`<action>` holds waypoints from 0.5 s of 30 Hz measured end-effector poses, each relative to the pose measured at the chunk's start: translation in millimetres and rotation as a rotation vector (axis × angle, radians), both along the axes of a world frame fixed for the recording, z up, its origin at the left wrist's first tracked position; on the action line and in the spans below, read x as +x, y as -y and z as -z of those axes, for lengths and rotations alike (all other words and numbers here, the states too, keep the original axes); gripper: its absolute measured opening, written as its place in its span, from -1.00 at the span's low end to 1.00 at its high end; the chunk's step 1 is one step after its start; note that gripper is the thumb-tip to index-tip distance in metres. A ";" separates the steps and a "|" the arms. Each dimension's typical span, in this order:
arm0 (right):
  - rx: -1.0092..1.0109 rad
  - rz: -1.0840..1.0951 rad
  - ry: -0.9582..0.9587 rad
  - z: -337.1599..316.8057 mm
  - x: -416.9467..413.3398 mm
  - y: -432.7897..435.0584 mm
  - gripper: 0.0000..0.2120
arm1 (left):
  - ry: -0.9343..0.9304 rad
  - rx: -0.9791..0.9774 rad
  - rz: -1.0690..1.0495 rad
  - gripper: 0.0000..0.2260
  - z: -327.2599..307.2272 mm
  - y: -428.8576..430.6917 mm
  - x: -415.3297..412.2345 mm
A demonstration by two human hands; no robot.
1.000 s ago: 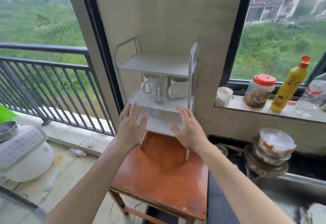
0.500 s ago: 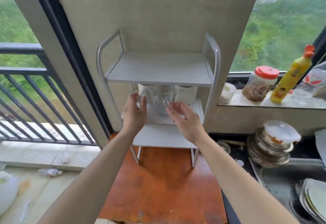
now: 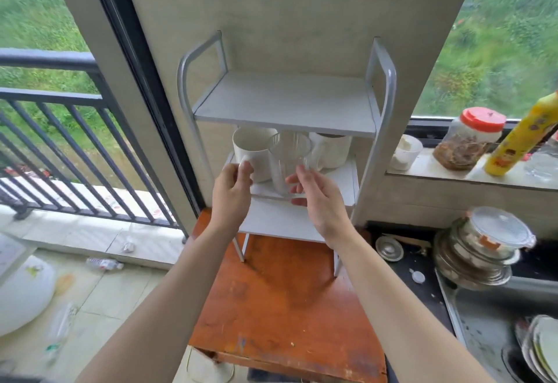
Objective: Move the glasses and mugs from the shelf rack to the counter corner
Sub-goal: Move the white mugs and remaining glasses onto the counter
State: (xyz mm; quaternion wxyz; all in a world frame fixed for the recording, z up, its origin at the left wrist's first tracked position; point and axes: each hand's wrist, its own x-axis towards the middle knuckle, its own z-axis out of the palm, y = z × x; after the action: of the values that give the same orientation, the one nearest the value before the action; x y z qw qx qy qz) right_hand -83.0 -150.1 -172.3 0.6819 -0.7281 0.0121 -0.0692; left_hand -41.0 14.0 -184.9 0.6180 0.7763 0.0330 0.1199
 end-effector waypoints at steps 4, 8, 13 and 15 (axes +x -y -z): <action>0.045 0.028 0.008 4.5 -23.2 -0.7 -0.64 | -0.105 -0.256 0.015 -0.75 -4.8 0.0 -30.0; 0.008 0.105 0.040 18.5 -59.1 -7.0 -0.63 | -0.123 -0.297 0.087 -0.72 -2.8 2.5 -65.6; -0.011 0.268 -0.025 55.7 -113.1 -0.7 -0.66 | 0.017 -0.190 0.135 -0.71 30.2 13.2 -121.5; -0.050 0.350 -0.062 71.9 -136.8 8.8 -0.66 | 0.009 -0.204 0.173 -0.71 47.9 19.0 -140.7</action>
State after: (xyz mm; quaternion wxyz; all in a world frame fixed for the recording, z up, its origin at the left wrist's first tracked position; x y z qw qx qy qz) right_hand -219.8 -159.0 -244.2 0.6403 -0.7334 0.1578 -0.1648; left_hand -181.7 -5.0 -232.8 0.7020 0.7087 -0.0245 0.0657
